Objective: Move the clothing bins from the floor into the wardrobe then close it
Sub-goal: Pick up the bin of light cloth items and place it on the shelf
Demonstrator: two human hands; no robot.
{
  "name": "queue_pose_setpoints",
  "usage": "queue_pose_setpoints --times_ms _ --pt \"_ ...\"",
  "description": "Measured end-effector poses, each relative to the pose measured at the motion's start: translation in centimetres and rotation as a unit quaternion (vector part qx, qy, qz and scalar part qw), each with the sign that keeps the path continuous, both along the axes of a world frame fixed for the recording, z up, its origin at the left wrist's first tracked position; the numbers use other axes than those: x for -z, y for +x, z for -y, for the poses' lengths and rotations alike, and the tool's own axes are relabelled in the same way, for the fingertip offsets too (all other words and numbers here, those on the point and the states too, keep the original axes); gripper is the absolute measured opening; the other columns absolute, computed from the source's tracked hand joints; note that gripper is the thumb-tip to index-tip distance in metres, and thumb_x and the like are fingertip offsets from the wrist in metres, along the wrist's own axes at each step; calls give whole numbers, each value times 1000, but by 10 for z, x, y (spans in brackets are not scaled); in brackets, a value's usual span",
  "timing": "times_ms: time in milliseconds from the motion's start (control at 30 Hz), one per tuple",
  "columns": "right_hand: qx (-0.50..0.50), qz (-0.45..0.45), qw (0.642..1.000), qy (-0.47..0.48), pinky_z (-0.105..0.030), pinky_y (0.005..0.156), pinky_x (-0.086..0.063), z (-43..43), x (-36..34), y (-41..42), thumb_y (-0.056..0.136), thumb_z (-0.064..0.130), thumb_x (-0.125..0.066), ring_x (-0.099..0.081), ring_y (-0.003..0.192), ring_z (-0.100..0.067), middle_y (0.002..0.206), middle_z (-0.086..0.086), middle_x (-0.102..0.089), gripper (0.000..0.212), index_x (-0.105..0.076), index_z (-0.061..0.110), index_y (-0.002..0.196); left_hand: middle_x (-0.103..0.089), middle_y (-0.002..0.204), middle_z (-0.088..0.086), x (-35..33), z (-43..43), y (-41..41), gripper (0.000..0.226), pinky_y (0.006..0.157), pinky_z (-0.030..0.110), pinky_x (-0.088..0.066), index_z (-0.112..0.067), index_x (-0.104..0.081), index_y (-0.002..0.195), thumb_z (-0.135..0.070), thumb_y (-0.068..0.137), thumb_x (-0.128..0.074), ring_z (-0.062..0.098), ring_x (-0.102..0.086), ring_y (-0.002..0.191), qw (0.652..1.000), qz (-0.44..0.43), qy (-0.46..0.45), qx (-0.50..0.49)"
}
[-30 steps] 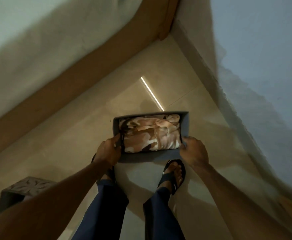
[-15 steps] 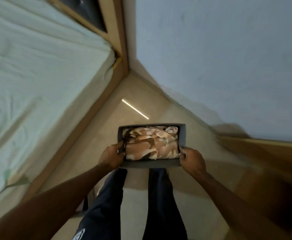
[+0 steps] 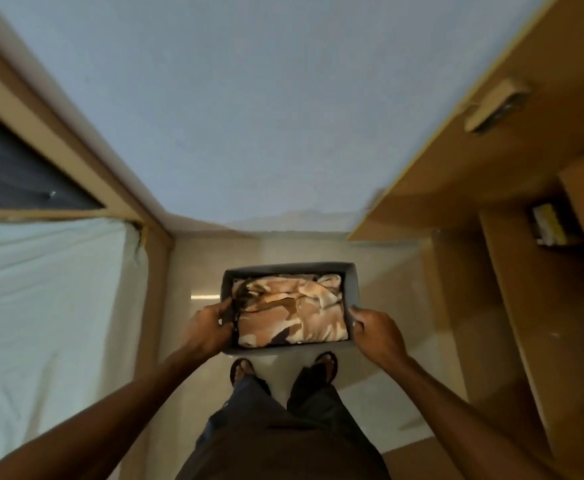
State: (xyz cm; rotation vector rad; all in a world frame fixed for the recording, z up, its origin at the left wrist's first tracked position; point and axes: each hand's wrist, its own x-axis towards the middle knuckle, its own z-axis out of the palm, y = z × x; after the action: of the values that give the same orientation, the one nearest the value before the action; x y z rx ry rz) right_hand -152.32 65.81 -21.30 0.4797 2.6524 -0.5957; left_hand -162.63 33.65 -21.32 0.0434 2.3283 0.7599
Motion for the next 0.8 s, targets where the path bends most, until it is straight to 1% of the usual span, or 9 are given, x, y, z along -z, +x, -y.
queue_pose_setpoints --times_ms 67,167,233,300,433,533,600,700,800 --pt "42 -13 999 0 -28 60 -42 -20 -10 15 92 16 -45 -66 81 -28 95 -12 -71 35 -62 19 123 -71 97 1 -4 -25 -7 33 63 33 -60 -30 -64 116 -31 84 -55 15 -67 80 999 -7 4 34" --pt "126 -45 991 17 -31 60 -47 -64 -30 41 90 14 -48 -66 81 -29 95 -10 -72 31 -67 18 114 -72 98 0 -20 -90 -14 31 64 33 -59 -32 -65 113 -29 85 -54 18 -68 80 993 -37 28 112" --pt "173 -64 982 25 -35 65 -52 -94 -40 54 88 13 -49 -66 86 -31 101 -10 -73 35 -66 19 118 -73 97 1 -29 -132 -18 35 67 36 -58 -35 -65 114 -31 83 -51 22 -68 81 986 -65 36 148" --pt "211 -85 973 38 -35 67 -51 -130 -53 66 89 11 -49 -66 87 -32 103 -11 -73 34 -67 16 117 -74 96 2 -37 -181 -24 31 69 36 -57 -37 -65 112 -33 86 -48 25 -69 84 980 -90 46 172" --pt "266 -111 956 64 -36 71 -50 -201 -84 73 92 11 -48 -65 90 -33 106 -15 -71 34 -65 17 120 -73 97 4 -60 -273 -34 24 72 33 -54 -31 -68 109 -29 93 -49 27 -69 88 966 -142 81 202" --pt "292 -134 945 69 -40 79 -54 -252 -107 66 91 11 -49 -63 98 -36 113 -15 -69 35 -65 15 123 -73 98 7 -78 -330 -39 28 70 32 -53 -27 -68 112 -23 89 -52 29 -68 88 954 -168 84 232" --pt "306 -138 939 70 -37 76 -52 -289 -126 57 92 12 -49 -62 97 -37 111 -17 -68 35 -63 12 124 -73 95 8 -90 -369 -44 28 71 35 -55 -24 -69 108 -19 85 -53 31 -68 88 946 -175 97 257" --pt "330 -160 926 93 -38 79 -48 -343 -156 41 92 5 -51 -60 104 -38 124 -17 -64 39 -59 12 130 -71 90 4 -104 -423 -54 19 73 36 -56 -22 -69 94 -17 82 -55 26 -67 84 936 -165 127 283" --pt "347 -188 910 131 -37 75 -49 -397 -182 27 92 2 -48 -61 97 -38 126 -15 -63 41 -60 16 130 -68 88 -9 -120 -467 -65 18 67 24 -46 -28 -70 94 -25 89 -53 12 -63 79 910 -175 164 337"
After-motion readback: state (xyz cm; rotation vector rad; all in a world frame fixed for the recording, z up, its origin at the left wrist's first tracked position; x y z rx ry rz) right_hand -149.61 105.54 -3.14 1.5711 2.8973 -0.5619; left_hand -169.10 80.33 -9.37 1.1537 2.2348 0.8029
